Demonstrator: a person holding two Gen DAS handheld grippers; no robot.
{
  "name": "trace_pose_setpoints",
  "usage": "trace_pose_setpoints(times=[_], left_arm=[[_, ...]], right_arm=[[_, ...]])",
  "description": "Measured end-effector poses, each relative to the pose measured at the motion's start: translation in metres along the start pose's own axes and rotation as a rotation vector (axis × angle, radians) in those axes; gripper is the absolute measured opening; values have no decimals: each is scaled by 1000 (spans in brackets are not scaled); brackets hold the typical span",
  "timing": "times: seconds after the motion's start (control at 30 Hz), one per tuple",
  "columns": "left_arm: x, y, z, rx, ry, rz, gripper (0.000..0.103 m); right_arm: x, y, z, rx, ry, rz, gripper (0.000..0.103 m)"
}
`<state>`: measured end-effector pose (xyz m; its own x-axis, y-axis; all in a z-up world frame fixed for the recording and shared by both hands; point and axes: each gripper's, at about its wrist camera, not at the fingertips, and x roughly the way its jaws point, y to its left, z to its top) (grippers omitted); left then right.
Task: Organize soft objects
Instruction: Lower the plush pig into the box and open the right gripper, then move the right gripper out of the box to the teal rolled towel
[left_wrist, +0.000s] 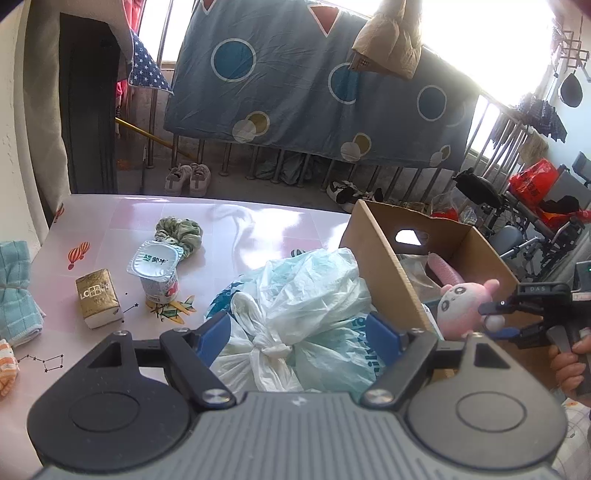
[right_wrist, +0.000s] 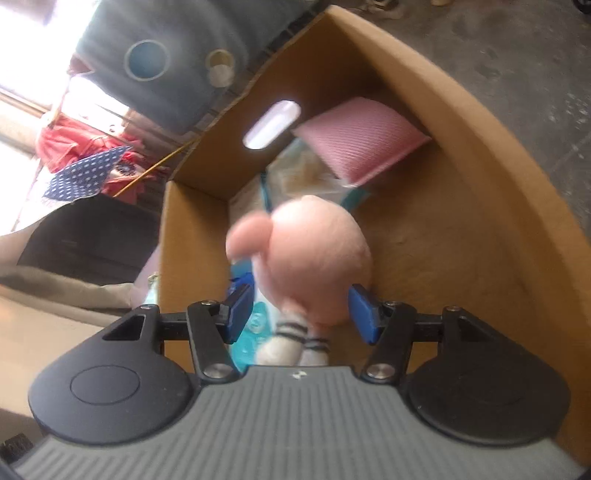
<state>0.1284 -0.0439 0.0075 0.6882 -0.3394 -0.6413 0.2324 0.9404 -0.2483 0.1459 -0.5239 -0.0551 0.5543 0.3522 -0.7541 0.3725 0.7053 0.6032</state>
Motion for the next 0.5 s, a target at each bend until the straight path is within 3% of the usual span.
trace_pose_setpoints(times=[0.13, 0.2, 0.33, 0.5], left_arm=[[1, -1, 1, -2, -3, -4, 81], [2, 0, 1, -7, 1, -6, 81], [1, 1, -1, -3, 3, -6, 81], [0, 2, -2, -12, 3, -6, 81]], right_arm=[[-9, -2, -15, -58, 7, -129, 72], [-14, 9, -23, -125, 2, -179, 74], [-24, 45, -32, -294, -42, -238, 76], [-20, 89, -33, -537, -123, -334, 88]])
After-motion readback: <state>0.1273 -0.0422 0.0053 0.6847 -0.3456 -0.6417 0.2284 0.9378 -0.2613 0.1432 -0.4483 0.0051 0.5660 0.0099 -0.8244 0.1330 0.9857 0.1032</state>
